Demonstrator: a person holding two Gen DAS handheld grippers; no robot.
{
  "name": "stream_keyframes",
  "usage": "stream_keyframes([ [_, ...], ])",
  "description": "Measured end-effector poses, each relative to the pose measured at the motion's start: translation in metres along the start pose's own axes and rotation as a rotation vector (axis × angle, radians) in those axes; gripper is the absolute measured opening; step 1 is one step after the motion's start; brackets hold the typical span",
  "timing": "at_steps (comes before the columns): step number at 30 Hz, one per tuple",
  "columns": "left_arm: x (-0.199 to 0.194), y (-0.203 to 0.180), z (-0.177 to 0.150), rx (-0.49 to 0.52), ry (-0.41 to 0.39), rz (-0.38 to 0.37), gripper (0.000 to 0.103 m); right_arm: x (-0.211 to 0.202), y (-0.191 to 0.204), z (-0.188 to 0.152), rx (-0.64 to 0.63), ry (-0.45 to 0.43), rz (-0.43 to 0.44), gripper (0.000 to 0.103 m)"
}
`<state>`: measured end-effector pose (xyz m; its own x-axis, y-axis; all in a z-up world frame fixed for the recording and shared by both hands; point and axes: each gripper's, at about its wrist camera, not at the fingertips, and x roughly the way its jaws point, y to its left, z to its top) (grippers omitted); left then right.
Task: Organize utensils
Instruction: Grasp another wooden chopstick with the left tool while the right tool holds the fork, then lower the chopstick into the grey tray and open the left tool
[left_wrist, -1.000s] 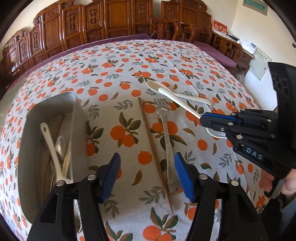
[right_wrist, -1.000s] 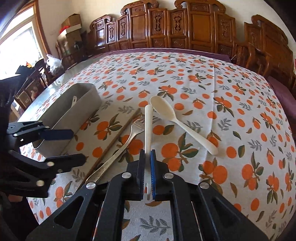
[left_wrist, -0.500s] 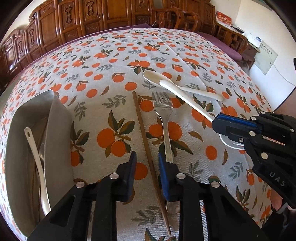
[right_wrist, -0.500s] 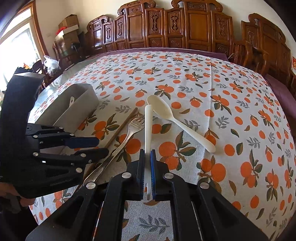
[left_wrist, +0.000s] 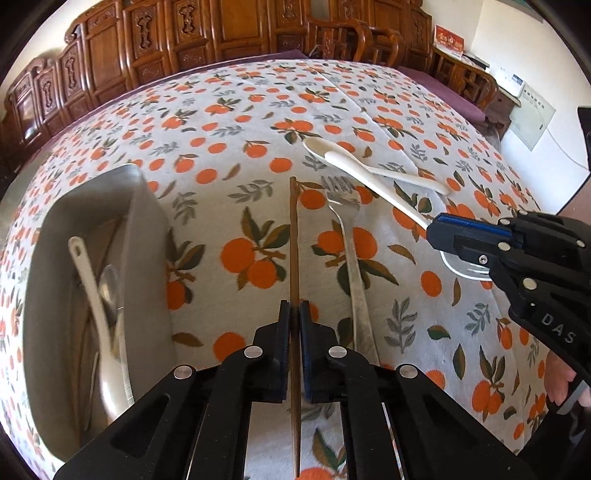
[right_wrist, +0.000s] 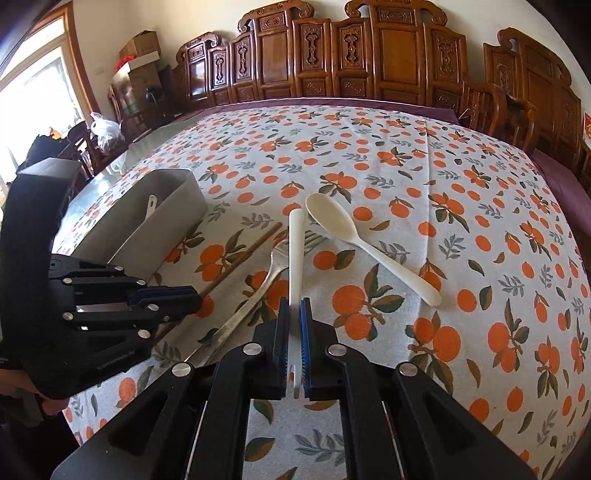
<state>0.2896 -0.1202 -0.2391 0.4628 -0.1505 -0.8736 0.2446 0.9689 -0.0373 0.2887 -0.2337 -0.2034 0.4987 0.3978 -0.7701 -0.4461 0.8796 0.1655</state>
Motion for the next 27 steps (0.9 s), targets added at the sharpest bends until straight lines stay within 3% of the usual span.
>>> stream_keyframes([
  [13, -0.062, 0.017, -0.005, 0.014, -0.11, 0.008, 0.004, -0.009, 0.02, 0.001, -0.025, -0.014, -0.004, 0.007],
  [27, -0.092, 0.055, -0.002, 0.013, -0.206, -0.007, 0.004, 0.001, 0.036, 0.004, -0.06, 0.005, -0.006, 0.007],
])
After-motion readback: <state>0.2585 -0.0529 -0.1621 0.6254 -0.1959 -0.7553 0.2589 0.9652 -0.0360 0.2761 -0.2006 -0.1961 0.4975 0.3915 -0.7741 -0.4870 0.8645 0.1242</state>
